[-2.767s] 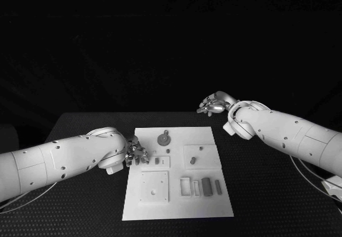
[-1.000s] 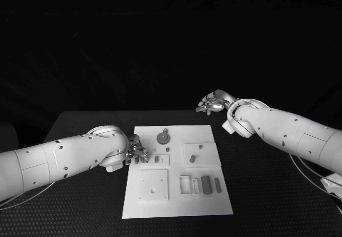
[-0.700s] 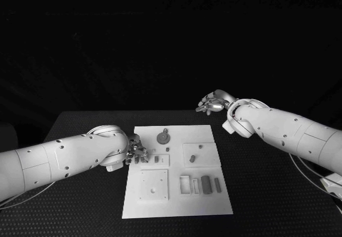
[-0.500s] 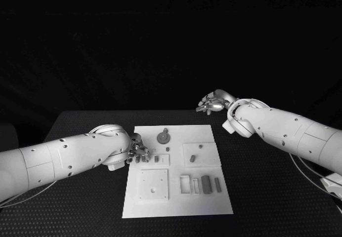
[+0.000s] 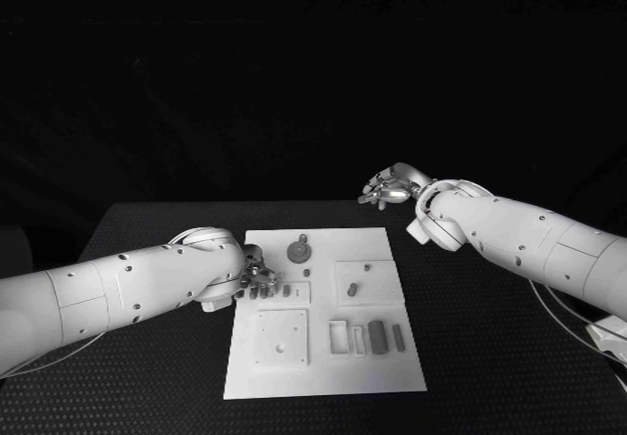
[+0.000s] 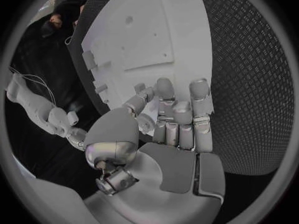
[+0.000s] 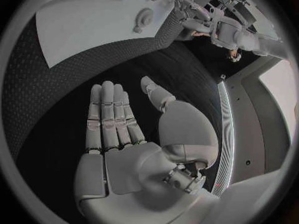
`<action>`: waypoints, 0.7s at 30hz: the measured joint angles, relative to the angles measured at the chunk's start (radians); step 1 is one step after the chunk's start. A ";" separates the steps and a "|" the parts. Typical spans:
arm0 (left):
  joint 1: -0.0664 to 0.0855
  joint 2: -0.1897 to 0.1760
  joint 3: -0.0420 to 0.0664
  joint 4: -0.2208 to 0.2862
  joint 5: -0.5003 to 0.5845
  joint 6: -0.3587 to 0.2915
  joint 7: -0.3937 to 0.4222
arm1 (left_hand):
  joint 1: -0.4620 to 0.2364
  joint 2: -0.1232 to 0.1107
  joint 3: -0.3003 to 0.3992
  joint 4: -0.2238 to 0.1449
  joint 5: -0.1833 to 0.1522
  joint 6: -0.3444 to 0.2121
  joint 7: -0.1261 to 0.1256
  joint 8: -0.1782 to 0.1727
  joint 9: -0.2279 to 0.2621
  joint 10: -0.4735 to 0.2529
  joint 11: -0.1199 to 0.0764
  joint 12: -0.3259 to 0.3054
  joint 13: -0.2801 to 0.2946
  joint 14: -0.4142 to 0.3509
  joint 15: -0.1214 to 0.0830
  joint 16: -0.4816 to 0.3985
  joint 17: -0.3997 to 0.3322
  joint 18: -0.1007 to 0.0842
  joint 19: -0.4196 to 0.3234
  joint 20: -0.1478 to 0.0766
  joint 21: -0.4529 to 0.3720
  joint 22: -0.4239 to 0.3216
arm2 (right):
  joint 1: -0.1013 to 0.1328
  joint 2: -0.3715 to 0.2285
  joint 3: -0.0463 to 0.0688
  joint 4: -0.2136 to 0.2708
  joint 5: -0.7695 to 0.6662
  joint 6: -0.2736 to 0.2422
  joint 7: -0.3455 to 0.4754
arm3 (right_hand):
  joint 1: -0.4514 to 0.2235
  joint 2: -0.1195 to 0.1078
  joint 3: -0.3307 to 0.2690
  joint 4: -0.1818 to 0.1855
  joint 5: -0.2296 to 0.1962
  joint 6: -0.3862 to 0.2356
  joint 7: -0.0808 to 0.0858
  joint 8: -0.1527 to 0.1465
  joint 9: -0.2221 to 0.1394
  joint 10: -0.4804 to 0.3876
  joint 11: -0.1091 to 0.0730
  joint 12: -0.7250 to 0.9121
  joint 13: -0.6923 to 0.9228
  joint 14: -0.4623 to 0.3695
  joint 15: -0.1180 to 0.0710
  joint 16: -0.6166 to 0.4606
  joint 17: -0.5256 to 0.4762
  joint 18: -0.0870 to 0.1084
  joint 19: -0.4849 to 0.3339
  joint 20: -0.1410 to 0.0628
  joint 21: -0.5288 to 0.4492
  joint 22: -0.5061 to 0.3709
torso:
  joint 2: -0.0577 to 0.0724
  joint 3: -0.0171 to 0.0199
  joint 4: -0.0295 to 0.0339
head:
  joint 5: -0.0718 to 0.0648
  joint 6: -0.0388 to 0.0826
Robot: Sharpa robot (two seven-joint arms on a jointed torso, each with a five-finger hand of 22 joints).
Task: Assemble the parts on the task board
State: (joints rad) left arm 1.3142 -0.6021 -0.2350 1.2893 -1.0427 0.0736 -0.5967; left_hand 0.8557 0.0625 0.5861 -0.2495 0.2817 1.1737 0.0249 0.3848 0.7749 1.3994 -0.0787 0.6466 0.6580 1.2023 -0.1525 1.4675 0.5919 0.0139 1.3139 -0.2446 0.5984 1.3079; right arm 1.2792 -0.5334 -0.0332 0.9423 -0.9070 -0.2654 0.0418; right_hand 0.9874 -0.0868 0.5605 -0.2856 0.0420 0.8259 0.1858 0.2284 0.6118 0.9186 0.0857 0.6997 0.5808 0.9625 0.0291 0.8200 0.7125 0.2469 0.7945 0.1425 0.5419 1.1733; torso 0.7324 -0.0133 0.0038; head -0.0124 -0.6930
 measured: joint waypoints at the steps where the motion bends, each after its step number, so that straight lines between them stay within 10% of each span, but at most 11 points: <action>1: 0.000 0.000 0.000 0.000 0.000 0.002 0.000 | -0.001 0.001 0.000 0.000 0.000 -0.001 -0.001 -0.005 -0.003 0.000 0.000 0.000 0.000 0.000 0.000 0.000 0.000 0.000 0.000 0.000 0.000 0.000 | 0.000 0.000 0.000 0.000 0.000 0.000 0.000 | 0.000 0.000 0.000 0.000 0.000 0.000 0.000 0.000 0.000 0.000 0.000 0.000 0.000 0.000 0.000 0.000 0.000 0.000 0.000 0.000 0.000 0.000 | 0.000 0.0000 0.0002 | 0.000 0.000; 6: 0.001 -0.002 0.002 -0.001 0.003 0.015 0.002 | -0.001 0.000 0.001 0.001 0.000 -0.026 0.003 -0.019 -0.005 0.000 0.000 0.000 0.000 0.000 0.000 0.000 0.003 0.000 0.000 0.000 0.000 0.000 | 0.000 -0.001 0.000 0.000 0.000 0.001 0.000 | 0.000 0.000 0.000 0.000 0.000 -0.003 0.003 0.000 0.000 0.000 0.000 0.000 -0.001 0.000 0.000 0.000 0.001 0.000 0.000 0.000 0.000 0.000 | 0.000 0.0000 0.0008 | -0.002 -0.001; 21: -0.004 -0.011 -0.001 -0.005 0.018 0.015 0.008 | -0.073 -0.125 -0.059 0.068 -0.057 -0.073 0.020 -0.043 0.012 -0.031 0.013 0.000 -0.003 0.004 -0.018 -0.011 0.003 0.000 -0.015 -0.011 -0.006 0.000 | 0.000 -0.001 0.000 0.000 0.000 0.001 0.000 | 0.000 0.000 0.000 0.000 0.000 -0.002 0.002 0.000 0.000 0.000 0.000 0.000 -0.004 0.000 0.000 -0.004 0.002 0.000 0.000 0.000 -0.004 0.000 | 0.000 -0.0011 0.0014 | -0.003 0.000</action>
State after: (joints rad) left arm 1.3100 -0.6132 -0.2358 1.2848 -1.0250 0.0882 -0.5883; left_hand 0.7823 -0.0629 0.5269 -0.1817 0.2246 1.1002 0.0447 0.3414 0.7872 1.3682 -0.0662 0.6466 0.6547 1.2060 -0.1704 1.4566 0.5953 0.0142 1.2985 -0.2555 0.5922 1.3076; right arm 1.2792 -0.5347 -0.0332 0.9422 -0.9069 -0.2645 0.0422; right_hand 0.9874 -0.0868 0.5606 -0.2856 0.0420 0.8235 0.1881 0.2284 0.6118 0.9184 0.0858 0.6997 0.5765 0.9625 0.0291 0.8163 0.7142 0.2468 0.7946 0.1425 0.5378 1.1733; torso 0.7324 -0.0144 0.0053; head -0.0155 -0.6927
